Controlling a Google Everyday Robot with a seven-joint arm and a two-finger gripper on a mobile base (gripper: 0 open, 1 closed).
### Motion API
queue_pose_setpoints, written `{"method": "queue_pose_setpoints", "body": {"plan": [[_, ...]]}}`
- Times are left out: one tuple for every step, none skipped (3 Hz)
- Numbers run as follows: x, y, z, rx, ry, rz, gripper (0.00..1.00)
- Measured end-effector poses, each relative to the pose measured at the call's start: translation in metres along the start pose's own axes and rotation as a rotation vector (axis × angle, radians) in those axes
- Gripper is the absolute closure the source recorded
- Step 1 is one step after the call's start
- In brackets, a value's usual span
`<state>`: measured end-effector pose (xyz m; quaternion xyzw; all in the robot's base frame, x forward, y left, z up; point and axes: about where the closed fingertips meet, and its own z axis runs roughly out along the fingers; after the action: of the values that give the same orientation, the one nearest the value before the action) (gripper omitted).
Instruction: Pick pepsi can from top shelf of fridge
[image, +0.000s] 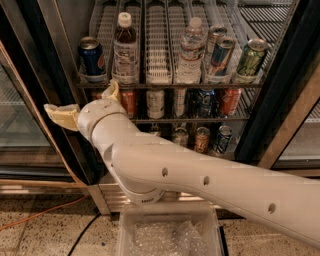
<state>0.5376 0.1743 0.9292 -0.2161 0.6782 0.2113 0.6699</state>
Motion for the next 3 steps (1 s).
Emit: {"method": "queue_pose_setpoints", "body": {"plan": [[0.001, -0.004, 0.006, 0.006, -0.011, -0.001, 0.2], [-0.002, -0.025, 0.011, 0.01, -0.028, -0.002, 0.13], [-0.008, -0.047, 0.01, 0.008, -0.053, -0.013, 0.18]]}}
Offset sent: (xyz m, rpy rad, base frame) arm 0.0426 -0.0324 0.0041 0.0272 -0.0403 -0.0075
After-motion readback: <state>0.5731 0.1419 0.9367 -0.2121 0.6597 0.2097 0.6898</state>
